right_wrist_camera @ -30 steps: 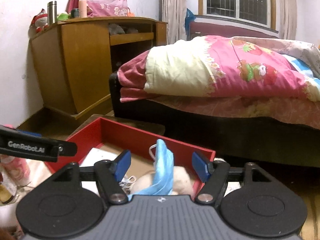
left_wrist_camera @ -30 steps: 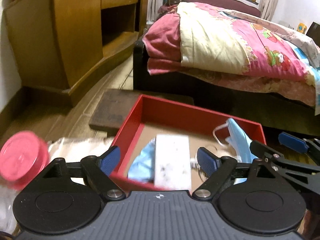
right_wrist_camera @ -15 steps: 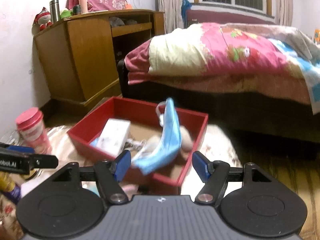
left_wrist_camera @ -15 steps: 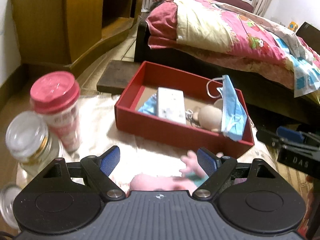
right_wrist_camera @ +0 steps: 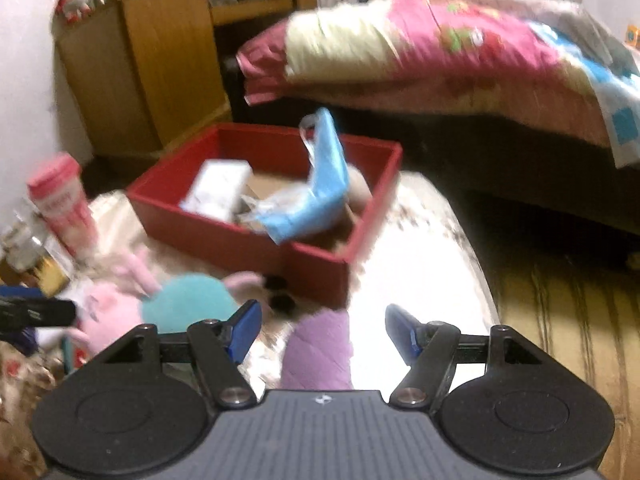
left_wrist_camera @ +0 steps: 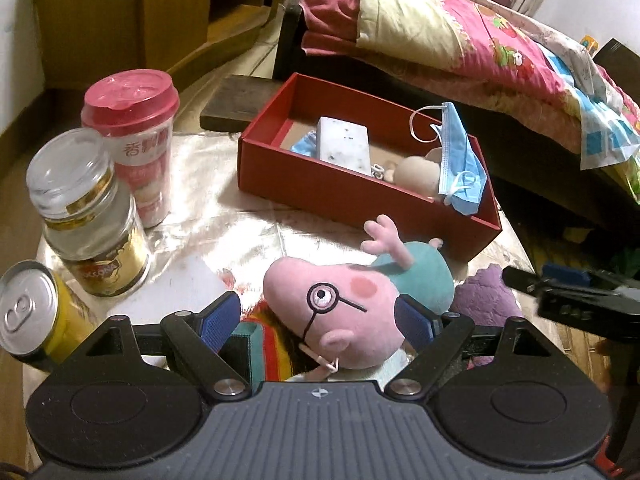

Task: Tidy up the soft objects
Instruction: 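Grasp the purple sock with the right tool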

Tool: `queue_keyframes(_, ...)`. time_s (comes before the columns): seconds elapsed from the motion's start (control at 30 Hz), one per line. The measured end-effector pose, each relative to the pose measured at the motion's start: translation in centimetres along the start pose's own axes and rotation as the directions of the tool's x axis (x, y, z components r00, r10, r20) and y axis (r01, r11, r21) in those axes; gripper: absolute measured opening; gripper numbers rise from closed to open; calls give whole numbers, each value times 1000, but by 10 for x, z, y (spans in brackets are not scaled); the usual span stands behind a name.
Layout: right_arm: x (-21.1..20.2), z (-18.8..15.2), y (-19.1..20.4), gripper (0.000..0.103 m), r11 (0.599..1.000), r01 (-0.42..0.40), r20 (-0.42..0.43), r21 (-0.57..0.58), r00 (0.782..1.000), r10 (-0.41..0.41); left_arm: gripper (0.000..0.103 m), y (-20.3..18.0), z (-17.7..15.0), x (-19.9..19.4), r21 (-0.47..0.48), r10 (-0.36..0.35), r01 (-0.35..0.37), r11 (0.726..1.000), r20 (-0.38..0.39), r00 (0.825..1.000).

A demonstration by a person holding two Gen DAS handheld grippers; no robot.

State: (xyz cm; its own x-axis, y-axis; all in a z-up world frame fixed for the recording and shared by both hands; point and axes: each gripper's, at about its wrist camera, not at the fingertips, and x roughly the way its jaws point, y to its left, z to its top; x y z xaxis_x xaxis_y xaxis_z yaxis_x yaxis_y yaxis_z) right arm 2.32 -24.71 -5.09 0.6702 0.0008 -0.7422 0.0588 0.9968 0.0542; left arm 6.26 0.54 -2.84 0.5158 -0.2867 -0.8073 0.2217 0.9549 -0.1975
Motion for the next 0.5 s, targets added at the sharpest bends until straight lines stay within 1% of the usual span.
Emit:
queue_keyframes(0.07, 9, -2, -3, 45, 1000, 11, -29, 12, 1000, -10, 82, 0, 1, 0, -1, -3, 3, 1000, 2, 1000)
queue_keyframes(0.17, 23, -4, 1, 45, 1000, -9, -78, 9, 997, 9, 82, -1, 2, 3, 3, -11, 11, 1000, -6, 1000)
queue_keyframes(0.23, 34, -7, 7, 45, 1000, 20, -115, -20, 993, -23, 82, -2, 1, 4, 9, -16, 16, 1000, -9, 1000)
queue_keyframes(0.27, 40, -9, 9, 40, 999, 25, -140, -34, 990, -29, 82, -2, 1, 5, 11, -16, 16, 1000, -11, 1000)
queue_keyframes(0.3, 45, -10, 10, 30, 999, 26, -158, -43, 987, -32, 82, -1, 1, 6, 10, -16, 16, 1000, -14, 1000)
queue_keyframes(0.33, 49, -12, 10, 6, 999, 19, -181, -49, 983, -28, 82, -1, 1, 6, 7, -17, 17, 1000, -15, 1000)
queue_keyframes(0.37, 51, -13, 9, 0, 999, 9, -195, -43, 981, -17, 82, 0, 1, 7, 5, -19, 19, 1000, -17, 1000)
queue_keyframes(0.43, 47, -13, 6, 0, 999, -7, -197, -35, 980, 0, 82, 1, 3, 7, -4, -22, 22, 1000, -18, 1000)
queue_keyframes(0.5, 38, -10, 6, 0, 999, -21, -176, -33, 984, 15, 82, 1, 3, 6, -7, -24, 24, 1000, -16, 1000)
